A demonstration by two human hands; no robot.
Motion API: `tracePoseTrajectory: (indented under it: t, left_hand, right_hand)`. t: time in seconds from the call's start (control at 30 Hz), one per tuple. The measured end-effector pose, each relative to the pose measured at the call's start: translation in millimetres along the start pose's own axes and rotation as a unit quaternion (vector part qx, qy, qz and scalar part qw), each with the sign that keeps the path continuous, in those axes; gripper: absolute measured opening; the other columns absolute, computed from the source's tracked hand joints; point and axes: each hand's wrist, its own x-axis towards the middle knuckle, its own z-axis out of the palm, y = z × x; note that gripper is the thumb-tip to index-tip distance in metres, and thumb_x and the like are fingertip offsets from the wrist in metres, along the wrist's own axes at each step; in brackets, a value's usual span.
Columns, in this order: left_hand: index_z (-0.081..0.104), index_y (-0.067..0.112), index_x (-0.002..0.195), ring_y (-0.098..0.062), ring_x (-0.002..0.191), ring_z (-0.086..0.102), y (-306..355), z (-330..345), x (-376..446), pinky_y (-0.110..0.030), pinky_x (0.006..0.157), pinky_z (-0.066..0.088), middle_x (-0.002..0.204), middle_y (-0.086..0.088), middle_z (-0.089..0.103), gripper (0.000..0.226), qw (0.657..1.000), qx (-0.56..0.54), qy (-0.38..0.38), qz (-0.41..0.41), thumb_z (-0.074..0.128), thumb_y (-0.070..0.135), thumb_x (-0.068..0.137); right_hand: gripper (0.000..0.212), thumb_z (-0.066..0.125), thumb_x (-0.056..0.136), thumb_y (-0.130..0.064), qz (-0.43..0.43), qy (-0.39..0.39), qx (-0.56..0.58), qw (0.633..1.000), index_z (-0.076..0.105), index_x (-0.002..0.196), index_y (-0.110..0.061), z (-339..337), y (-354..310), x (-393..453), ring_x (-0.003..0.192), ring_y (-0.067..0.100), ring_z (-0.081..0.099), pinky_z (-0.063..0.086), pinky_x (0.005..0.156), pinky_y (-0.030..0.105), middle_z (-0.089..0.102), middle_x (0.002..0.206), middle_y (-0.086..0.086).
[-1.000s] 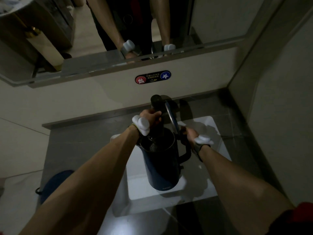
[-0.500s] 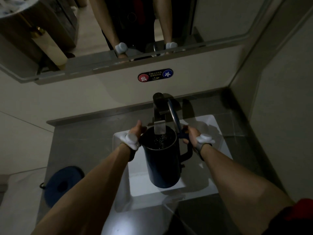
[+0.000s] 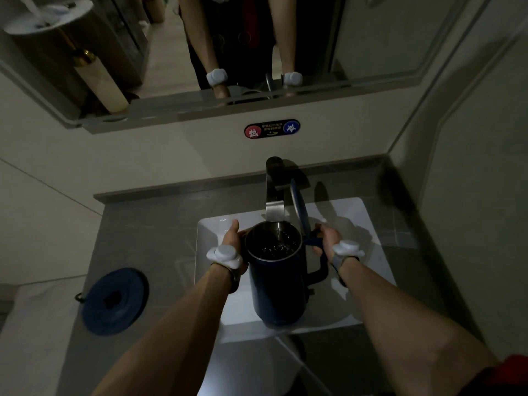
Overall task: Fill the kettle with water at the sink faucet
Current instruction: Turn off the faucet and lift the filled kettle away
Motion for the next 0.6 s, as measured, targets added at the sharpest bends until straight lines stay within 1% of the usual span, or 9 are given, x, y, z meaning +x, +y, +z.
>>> tracePoseTrajectory:
  t: [0.03, 0.1, 0.2, 0.27, 0.33, 0.43, 0.5, 0.53, 0.6]
  left_hand:
    - [0.052, 0.000, 0.132, -0.028, 0.100, 0.062, -3.4, -2.6, -0.6, -0.035, 0.078, 0.048, 0.111, -0.017, 0.065, 0.076, 1.000, -0.013, 0.000, 0.001, 0.021, 0.059, 0.095]
    - [0.053, 0.000, 0.131, -0.029, 0.100, 0.062, -8.0, -6.2, -3.0, -0.036, 0.076, 0.049, 0.112, -0.018, 0.065, 0.078, 1.000, -0.029, -0.006, 0.002, 0.020, 0.061, 0.095]
    - [0.054, 0.001, 0.129, -0.032, 0.104, 0.061, -10.4, -11.3, -13.1, -0.040, 0.080, 0.050, 0.121, -0.019, 0.062, 0.078, 0.998, -0.055, -0.005, 0.018, 0.022, 0.062, 0.093]
    - [0.052, 0.000, 0.133, -0.036, 0.118, 0.057, -10.8, -14.3, -16.3, -0.044, 0.090, 0.049, 0.133, -0.020, 0.057, 0.082, 0.997, -0.073, 0.009, 0.029, 0.027, 0.065, 0.091]
    - [0.051, 0.003, 0.136, -0.037, 0.126, 0.051, -7.8, -17.2, -24.6, -0.045, 0.094, 0.046, 0.137, -0.019, 0.055, 0.082, 0.996, -0.081, 0.020, 0.039, 0.028, 0.066, 0.089]
    - [0.056, 0.004, 0.128, -0.035, 0.117, 0.056, 3.0, -22.6, -33.8, -0.044, 0.094, 0.046, 0.131, -0.018, 0.058, 0.076, 0.993, -0.095, 0.012, 0.064, 0.029, 0.064, 0.090]
    - [0.060, 0.006, 0.116, -0.032, 0.103, 0.060, 11.5, -29.2, -44.5, -0.043, 0.091, 0.048, 0.122, -0.017, 0.060, 0.070, 0.992, -0.095, 0.008, 0.081, 0.030, 0.064, 0.091]
    - [0.061, 0.006, 0.112, -0.031, 0.100, 0.060, 13.9, -28.8, -45.5, -0.043, 0.089, 0.049, 0.120, -0.017, 0.061, 0.069, 0.992, -0.097, 0.007, 0.082, 0.030, 0.063, 0.091]
    - [0.061, 0.004, 0.119, -0.034, 0.110, 0.060, 19.6, -37.0, -53.9, -0.044, 0.093, 0.049, 0.124, -0.019, 0.060, 0.072, 0.991, -0.100, 0.004, 0.086, 0.031, 0.063, 0.091]
  right_hand:
    - [0.025, 0.043, 0.098, -0.018, 0.006, 0.004, 0.014, 1.000, 0.058, 0.081, -0.009, 0.5, 2.1, -4.5, 0.064, 0.020, 0.050, 0.041, 0.046, 0.023, 0.055, 0.074, 0.005]
    - [0.031, 0.041, 0.098, -0.023, 0.002, 0.006, 0.023, 1.000, 0.055, 0.072, -0.014, 2.1, 3.3, -11.4, 0.061, 0.019, 0.049, 0.039, 0.043, 0.021, 0.055, 0.073, 0.005]
    - [0.033, 0.041, 0.098, -0.027, -0.007, -0.004, 0.020, 1.000, 0.055, 0.071, -0.015, 6.1, 4.6, -21.1, 0.063, 0.019, 0.052, 0.039, 0.049, 0.025, 0.057, 0.074, 0.004]
    - [0.034, 0.044, 0.097, -0.033, -0.001, -0.021, 0.017, 1.000, 0.056, 0.072, -0.015, 7.2, 0.5, -28.1, 0.057, 0.018, 0.055, 0.041, 0.043, 0.022, 0.059, 0.068, 0.004]
    - [0.035, 0.048, 0.095, -0.045, -0.003, -0.054, 0.007, 0.999, 0.058, 0.078, -0.016, 9.3, -5.6, -38.8, 0.046, 0.012, 0.059, 0.041, 0.037, 0.017, 0.060, 0.062, 0.002]
    - [0.047, 0.049, 0.089, -0.059, -0.024, -0.120, -0.033, 0.992, 0.061, 0.098, -0.014, 12.4, -11.7, -53.1, 0.064, 0.011, 0.062, 0.045, 0.053, 0.022, 0.061, 0.079, 0.003]
    - [0.049, 0.053, 0.084, -0.062, -0.045, -0.168, -0.054, 0.983, 0.062, 0.092, -0.014, 17.4, -12.1, -61.8, 0.057, 0.009, 0.057, 0.043, 0.056, 0.022, 0.058, 0.071, 0.002]
    - [0.046, 0.055, 0.083, -0.061, -0.046, -0.188, -0.052, 0.980, 0.063, 0.088, -0.016, 17.1, -13.4, -62.2, 0.060, 0.009, 0.058, 0.044, 0.060, 0.022, 0.060, 0.070, 0.002]
    - [0.034, 0.053, 0.089, -0.051, -0.047, -0.214, -0.028, 0.975, 0.067, 0.089, -0.019, 23.0, -15.6, -69.6, 0.077, 0.009, 0.064, 0.047, 0.073, 0.022, 0.072, 0.076, -0.004]
